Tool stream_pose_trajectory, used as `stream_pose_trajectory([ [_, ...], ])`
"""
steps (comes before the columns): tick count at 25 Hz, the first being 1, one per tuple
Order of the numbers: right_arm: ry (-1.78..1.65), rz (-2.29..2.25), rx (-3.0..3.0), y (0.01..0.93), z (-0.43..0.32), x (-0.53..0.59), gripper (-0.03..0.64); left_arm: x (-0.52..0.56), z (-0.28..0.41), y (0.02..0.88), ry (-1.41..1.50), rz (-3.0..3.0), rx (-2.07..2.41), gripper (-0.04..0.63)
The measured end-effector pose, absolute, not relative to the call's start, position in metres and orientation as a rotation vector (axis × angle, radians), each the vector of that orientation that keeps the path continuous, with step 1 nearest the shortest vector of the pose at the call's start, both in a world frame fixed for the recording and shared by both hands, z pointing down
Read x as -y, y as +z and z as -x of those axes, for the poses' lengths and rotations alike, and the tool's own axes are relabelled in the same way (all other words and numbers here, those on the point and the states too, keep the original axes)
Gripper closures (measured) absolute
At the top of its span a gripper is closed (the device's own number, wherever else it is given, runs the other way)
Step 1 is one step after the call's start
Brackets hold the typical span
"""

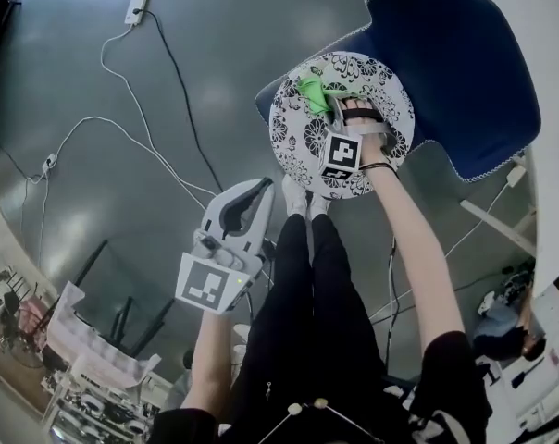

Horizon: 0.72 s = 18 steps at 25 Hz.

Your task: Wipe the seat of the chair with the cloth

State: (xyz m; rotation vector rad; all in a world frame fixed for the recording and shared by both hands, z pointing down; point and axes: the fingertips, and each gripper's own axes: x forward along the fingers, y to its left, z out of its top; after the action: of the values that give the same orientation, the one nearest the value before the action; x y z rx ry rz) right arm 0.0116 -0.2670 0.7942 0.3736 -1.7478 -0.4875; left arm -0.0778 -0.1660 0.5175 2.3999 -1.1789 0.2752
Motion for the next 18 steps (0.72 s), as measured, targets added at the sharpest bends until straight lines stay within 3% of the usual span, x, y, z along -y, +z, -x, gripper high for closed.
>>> stream_pose_trajectory([
  [18, -0.428, -0.007, 1.896, 0.819, -0.007, 0.017, 0.565, 0.161, 0.065, 0.532, 0.243, -2.327, 1.178, 0.589],
])
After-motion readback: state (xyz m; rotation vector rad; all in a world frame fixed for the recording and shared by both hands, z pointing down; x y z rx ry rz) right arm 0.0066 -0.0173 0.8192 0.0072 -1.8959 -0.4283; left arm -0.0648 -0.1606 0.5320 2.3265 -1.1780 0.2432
